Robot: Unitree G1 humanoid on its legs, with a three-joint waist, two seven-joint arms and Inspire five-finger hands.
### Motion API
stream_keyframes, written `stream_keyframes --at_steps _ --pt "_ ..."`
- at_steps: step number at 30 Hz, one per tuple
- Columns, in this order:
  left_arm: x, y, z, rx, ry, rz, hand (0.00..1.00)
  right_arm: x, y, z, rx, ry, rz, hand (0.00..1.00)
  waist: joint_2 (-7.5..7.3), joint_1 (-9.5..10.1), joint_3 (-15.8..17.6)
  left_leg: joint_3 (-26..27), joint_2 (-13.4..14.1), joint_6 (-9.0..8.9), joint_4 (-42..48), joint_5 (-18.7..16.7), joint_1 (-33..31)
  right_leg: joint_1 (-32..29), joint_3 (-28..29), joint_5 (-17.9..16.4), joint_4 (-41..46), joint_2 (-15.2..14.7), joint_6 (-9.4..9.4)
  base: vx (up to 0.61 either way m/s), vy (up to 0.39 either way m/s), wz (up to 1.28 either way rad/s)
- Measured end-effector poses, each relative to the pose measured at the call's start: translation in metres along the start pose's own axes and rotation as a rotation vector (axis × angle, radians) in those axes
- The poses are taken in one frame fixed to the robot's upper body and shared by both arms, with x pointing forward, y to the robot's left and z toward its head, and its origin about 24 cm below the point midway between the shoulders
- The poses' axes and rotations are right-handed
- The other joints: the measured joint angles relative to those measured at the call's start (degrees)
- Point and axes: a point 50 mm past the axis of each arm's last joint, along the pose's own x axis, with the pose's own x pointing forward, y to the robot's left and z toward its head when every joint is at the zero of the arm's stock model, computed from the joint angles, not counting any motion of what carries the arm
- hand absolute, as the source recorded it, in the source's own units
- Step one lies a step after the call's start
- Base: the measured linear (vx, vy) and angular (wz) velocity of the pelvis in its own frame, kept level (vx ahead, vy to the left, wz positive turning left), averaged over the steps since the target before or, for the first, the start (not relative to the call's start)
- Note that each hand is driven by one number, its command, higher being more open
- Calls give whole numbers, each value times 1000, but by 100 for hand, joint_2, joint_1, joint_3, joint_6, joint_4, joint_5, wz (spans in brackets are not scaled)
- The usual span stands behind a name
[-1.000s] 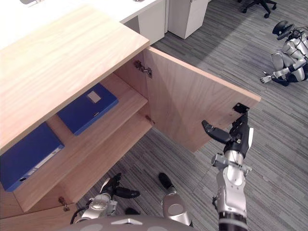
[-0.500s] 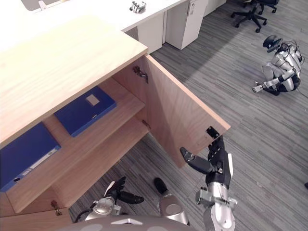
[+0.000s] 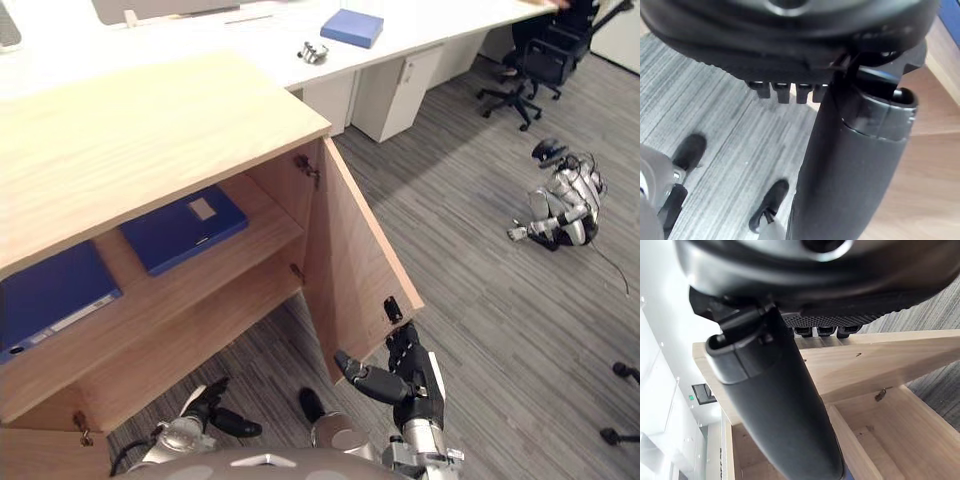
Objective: Walk over to the cabinet, pick up the folder, carry it to the office cabinet, place the folder inside the office cabinet, then close the office cabinet door
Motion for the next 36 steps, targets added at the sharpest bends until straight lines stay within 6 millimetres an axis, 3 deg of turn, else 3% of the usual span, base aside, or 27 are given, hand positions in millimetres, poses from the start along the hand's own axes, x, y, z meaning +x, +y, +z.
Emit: stream_keyframes --at_steps 6,9,10,12,13,14,15,16,17,18,19,20,24,26,31,34,35,36 --pt "-2 5 -7 -9 19 25 100 -1 8 -8 -21 52 66 100 -70 211 4 -429 -132 4 -743 455 -7 -141 -639 -169 -29 -111 -46 -14 -9 24" --pt "-2 5 -9 -33 25 35 100 0 9 -8 -51 63 105 100 -47 250 25 -672 -67 40 -988 712 -108 -136 -870 -299 -158 -50 74 -46 -12 39" --pt "-3 5 -10 -34 30 35 100 0 9 -9 -65 73 119 100 -52 287 32 -781 -59 36 -989 730 -139 -123 -961 -355 -131 -52 38 -100 2 49" --pt "-2 3 -8 -58 24 37 100 0 9 -9 -87 81 141 100 -7 435 37 -915 -99 43 -989 768 -180 -105 -1064 -400 -151 -73 91 -103 1 39" --pt "-2 0 -6 -65 16 36 100 5 12 -7 -91 70 158 100 114 496 54 -1020 15 75 -991 799 -303 -140 -1147 -572 -145 -5 220 -97 -35 42" --pt "-2 -1 -3 -74 7 37 100 13 14 -6 -100 59 180 100 248 517 134 -1134 142 99 -990 871 -370 -254 -1182 -465 484 124 -192 -79 -29 67" --pt "-2 -1 -5 -75 10 40 100 16 19 -6 -90 56 192 100 198 518 110 -1252 28 46 -990 856 -411 -129 -1218 -700 658 36 -231 -28 -2 83" --pt "-1 4 0 -91 -5 59 100 25 26 -4 -83 35 225 100 9 596 76 -1323 -94 71 -523 891 -632 -114 -1336 -701 469 -200 -177 -48 15 64" --pt "0 4 10 -111 -37 68 100 39 35 3 -91 -5 269 100 50 696 139 -1337 -98 79 342 660 -990 -144 -1377 -691 330 -240 -189 -42 24 31" --pt "1 2 13 -115 -44 65 100 45 40 9 -91 -34 292 100 164 744 175 -1362 -81 162 589 471 -1052 -92 -1391 -672 222 -228 -212 -60 70 -10" --pt "0 -2 13 -121 -42 56 100 55 48 18 -87 -81 329 100 309 814 222 -1362 -2 260 493 291 -1030 14 -1385 -668 24 -145 -214 -39 117 -11" --pt "0 -3 12 -116 -42 55 100 61 61 25 -65 -120 355 100 347 869 243 -1352 -58 147 174 348 -966 67 -1393 -673 -125 -170 -235 -49 116 -3" --pt "0 2 10 -110 -39 65 100 76 74 46 -80 -217 397 100 195 876 244 -1391 -305 112 -665 615 -696 -43 -1459 -700 -51 -254 -309 -13 54 33" --pt "-1 1 9 -129 -39 64 100 93 74 58 -113 -260 392 100 218 888 253 -1416 -373 119 -985 860 -595 -48 -1565 -699 -18 -269 -309 13 36 33" --pt "-1 0 11 -161 -44 62 100 119 57 65 -187 -252 320 100 352 984 300 -1450 -371 128 -985 872 -656 -15 -1635 -684 -138 -313 -287 46 58 1" --pt "-1 1 10 -166 -46 64 100 128 46 67 -220 -243 281 100 395 998 303 -1587 -427 249 -983 953 -710 -7 -1737 -475 -141 -375 -70 93 34 21" --pt "-1 1 9 -181 -42 66 100 131 39 70 -222 -245 248 100 400 999 304 -1636 -455 289 -981 956 -710 -7 -1750 -262 -127 -399 -28 107 19 30" --pt "-1 1 9 -182 -42 66 100 135 35 71 -233 -240 237 100 439 1007 303 -1668 -444 313 -979 963 -717 6 -1778 -267 -135 -391 -30 134 5 18"
